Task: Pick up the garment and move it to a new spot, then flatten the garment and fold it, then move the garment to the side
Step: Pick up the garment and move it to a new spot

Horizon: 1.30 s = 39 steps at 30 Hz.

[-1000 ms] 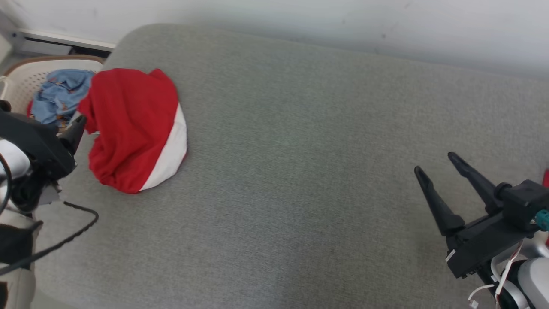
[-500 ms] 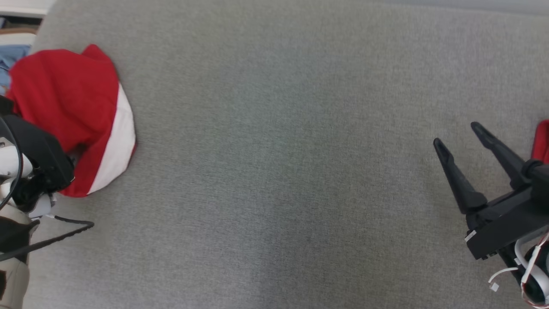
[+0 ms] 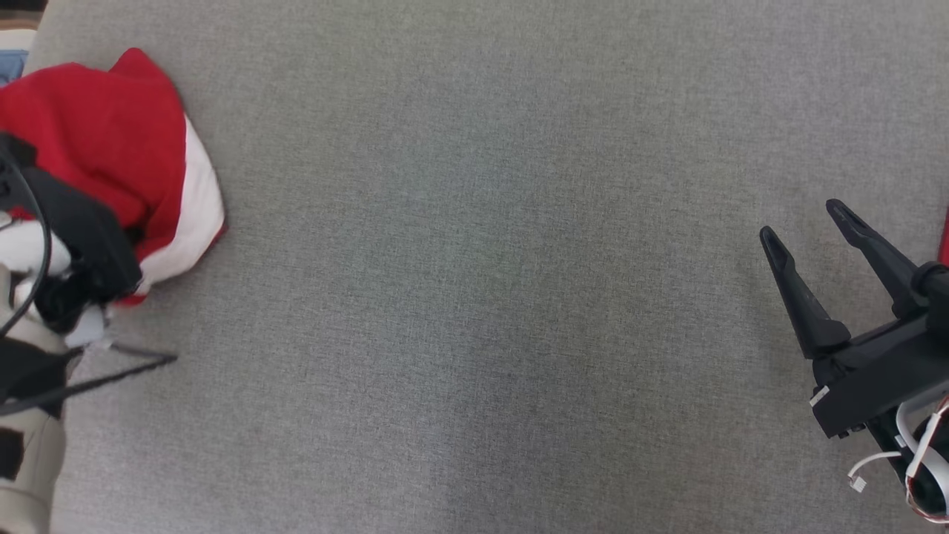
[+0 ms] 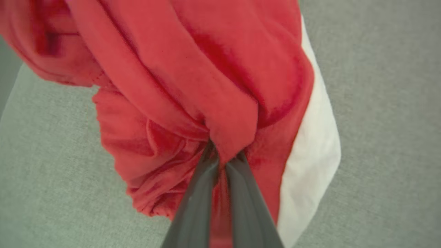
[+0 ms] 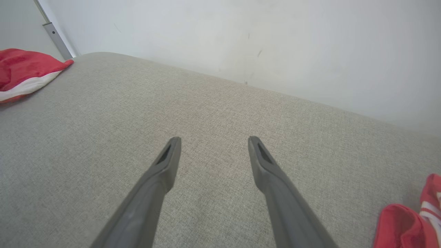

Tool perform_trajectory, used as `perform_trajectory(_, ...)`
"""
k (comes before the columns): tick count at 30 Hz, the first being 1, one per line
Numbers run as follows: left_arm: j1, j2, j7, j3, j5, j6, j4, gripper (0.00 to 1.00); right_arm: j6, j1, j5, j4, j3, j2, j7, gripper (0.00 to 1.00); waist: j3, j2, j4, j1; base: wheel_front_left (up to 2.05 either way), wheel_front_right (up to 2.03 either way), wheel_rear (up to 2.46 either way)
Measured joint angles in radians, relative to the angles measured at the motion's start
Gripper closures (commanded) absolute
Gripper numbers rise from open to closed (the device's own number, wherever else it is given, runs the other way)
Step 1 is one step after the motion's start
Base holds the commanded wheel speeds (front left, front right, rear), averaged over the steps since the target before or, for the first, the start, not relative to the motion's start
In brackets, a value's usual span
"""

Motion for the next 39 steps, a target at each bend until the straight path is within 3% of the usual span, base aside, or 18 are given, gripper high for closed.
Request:
perform_trajectory(9,-0.054,-0.076,-0.089,-0.044,-0.114,0.0,-0.096,1.0,0.0,-0.045,0.02,0.082,0.001,0.068,-0.028,0.0,-0.05,0.0,-0.009,-0.0001,0.0,0.0,0.0)
perform_trajectory(15,-0.041,-0.125,-0.105,-0.135,-0.195,0.0,-0.201,1.0,0.0,-0.055,0.037,0.152,0.008,0.119,-0.069,0.0,-0.094,0.0,-0.046,-0.0001,0.0,0.0,0.0)
perform_trajectory(27,0.134,-0.195,-0.142,-0.317,-0.336,0.0,-0.388,1.0,0.01,-0.054,0.065,0.235,0.022,0.175,-0.137,0.0,-0.179,-0.0001,-0.164,-0.0002,0.0,0.0,0.0)
perform_trajectory(33,0.226,-0.267,-0.189,-0.358,-0.411,0.0,-0.435,1.0,0.013,-0.022,0.081,0.258,0.018,0.178,-0.16,0.0,-0.211,-0.0001,-0.213,-0.0002,0.0,0.0,0.0)
perform_trajectory(39,0.235,-0.261,-0.281,-0.348,-0.421,0.0,-0.409,1.0,0.028,-0.026,0.081,0.265,0.039,0.201,-0.175,0.0,-0.225,-0.0001,-0.251,-0.0002,0.0,0.0,0.0)
